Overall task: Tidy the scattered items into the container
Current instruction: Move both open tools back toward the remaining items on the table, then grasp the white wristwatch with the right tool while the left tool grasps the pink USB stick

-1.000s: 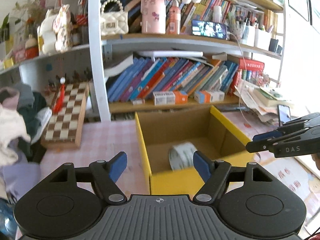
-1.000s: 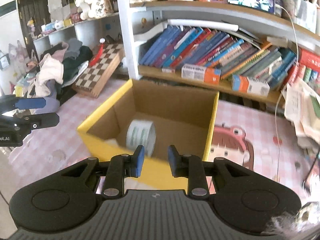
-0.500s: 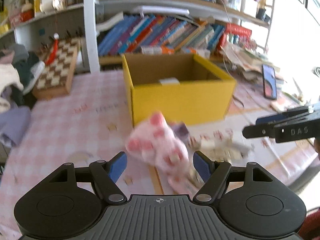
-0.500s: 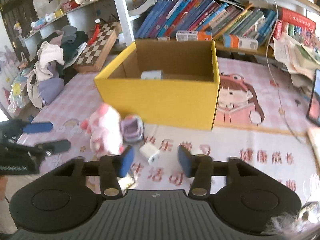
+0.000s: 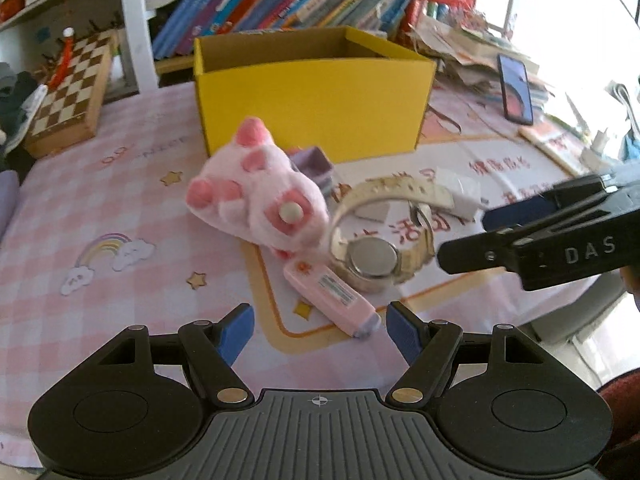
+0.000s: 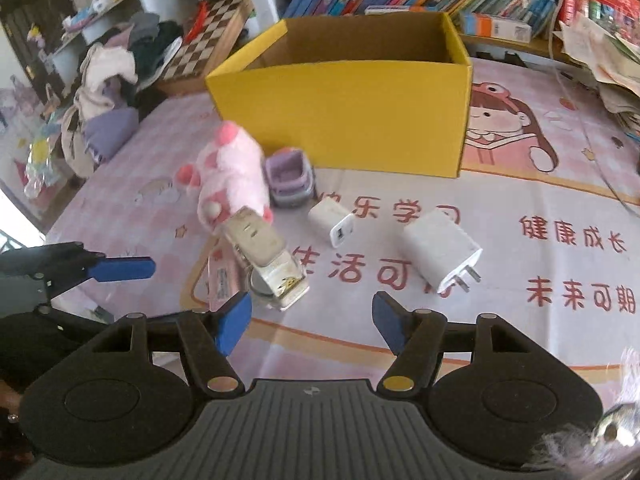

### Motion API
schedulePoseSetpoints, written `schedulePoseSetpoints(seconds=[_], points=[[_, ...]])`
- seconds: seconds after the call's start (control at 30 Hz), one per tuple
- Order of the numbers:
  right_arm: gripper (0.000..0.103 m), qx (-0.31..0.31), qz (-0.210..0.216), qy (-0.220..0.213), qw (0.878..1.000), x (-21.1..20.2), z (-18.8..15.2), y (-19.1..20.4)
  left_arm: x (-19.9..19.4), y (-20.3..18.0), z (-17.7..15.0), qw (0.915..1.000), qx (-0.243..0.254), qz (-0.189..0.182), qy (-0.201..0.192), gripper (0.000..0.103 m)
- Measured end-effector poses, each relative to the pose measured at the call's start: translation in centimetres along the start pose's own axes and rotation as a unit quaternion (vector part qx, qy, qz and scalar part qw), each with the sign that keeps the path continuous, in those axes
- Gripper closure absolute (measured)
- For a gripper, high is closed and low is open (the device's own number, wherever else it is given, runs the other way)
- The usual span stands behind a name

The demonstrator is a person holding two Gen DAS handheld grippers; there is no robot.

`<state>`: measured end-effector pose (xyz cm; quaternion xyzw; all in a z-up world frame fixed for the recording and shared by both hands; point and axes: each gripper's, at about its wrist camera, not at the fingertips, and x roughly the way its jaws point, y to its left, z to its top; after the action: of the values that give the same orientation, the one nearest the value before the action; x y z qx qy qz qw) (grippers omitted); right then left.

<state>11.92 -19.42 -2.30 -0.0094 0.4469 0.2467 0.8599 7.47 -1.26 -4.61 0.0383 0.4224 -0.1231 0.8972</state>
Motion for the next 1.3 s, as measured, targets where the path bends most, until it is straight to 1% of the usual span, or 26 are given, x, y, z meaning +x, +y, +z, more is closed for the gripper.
schedulePoseSetpoints(seconds=[0.27, 0.37, 0.47, 0.53, 0.57, 0.63, 0.7, 0.77, 0.87, 0.97, 1.03, 1.1, 1.2, 1.3], points=[[0.039, -0.01, 0.026, -0.003, 1.0, 1.8, 0.9, 0.2, 1.4, -0.4, 0.3, 0.9999, 0.01, 0.006, 0.004, 0.028], [0.044, -0.015, 0.029, -0.002, 0.999, 2.5, 1.4, 0.3, 1.9, -0.5, 0.6, 0.9998, 0.015, 0.007, 0.006, 0.028], [0.053, -0.026, 0.023, 0.001, 0.999, 3.0, 1.5, 0.6, 2.4, -0.7, 0.7, 0.9998, 0.018, 0.006, 0.008, 0.028], [0.063, -0.03, 0.015, 0.001, 0.999, 2.9, 1.5, 0.5, 2.8, -0.7, 0.8, 0.9998, 0.019, 0.007, 0.009, 0.028], [0.066, -0.031, 0.011, 0.0, 0.999, 2.9, 1.5, 0.5, 2.9, -0.7, 0.8, 0.9997, 0.019, 0.008, 0.01, 0.028], [0.078, -0.03, 0.002, -0.007, 1.0, 2.5, 1.4, 0.3, 3.2, -0.6, 0.7, 0.9997, 0.018, 0.01, 0.014, 0.028], [0.081, -0.028, -0.01, -0.012, 0.999, 2.0, 1.3, 0.1, 3.0, -0.4, 0.6, 0.9997, 0.017, 0.015, 0.012, 0.028], [0.083, -0.022, -0.019, -0.017, 0.999, 1.5, 1.1, -0.3, 2.6, -0.2, 0.4, 0.9994, 0.021, 0.026, 0.01, 0.028], [0.083, -0.016, -0.018, -0.016, 1.0, 1.2, 0.8, -0.7, 2.1, 0.3, 0.2, 0.9991, 0.014, 0.04, 0.008, 0.029], [0.082, -0.012, -0.016, -0.006, 1.0, 1.5, 0.5, -0.8, 1.9, 0.4, 0.3, 0.9989, 0.007, 0.045, 0.001, 0.033], [0.082, -0.01, -0.016, 0.001, 1.0, 1.9, 0.4, -0.8, 2.1, 0.2, 0.5, 0.999, 0.012, 0.042, 0.002, 0.037], [0.082, -0.008, -0.015, 0.004, 1.0, 2.3, 0.4, -0.8, 2.4, -0.1, 0.6, 0.9991, 0.019, 0.037, 0.005, 0.038], [0.082, -0.007, -0.015, 0.005, 1.0, 2.8, 0.6, -0.8, 2.7, -0.6, 0.7, 0.9991, 0.03, 0.03, 0.008, 0.043], [0.082, -0.008, -0.013, 0.004, 1.0, 3.3, 0.8, -0.8, 3.2, -0.9, 1.0, 0.9989, 0.034, 0.031, 0.01, 0.045]])
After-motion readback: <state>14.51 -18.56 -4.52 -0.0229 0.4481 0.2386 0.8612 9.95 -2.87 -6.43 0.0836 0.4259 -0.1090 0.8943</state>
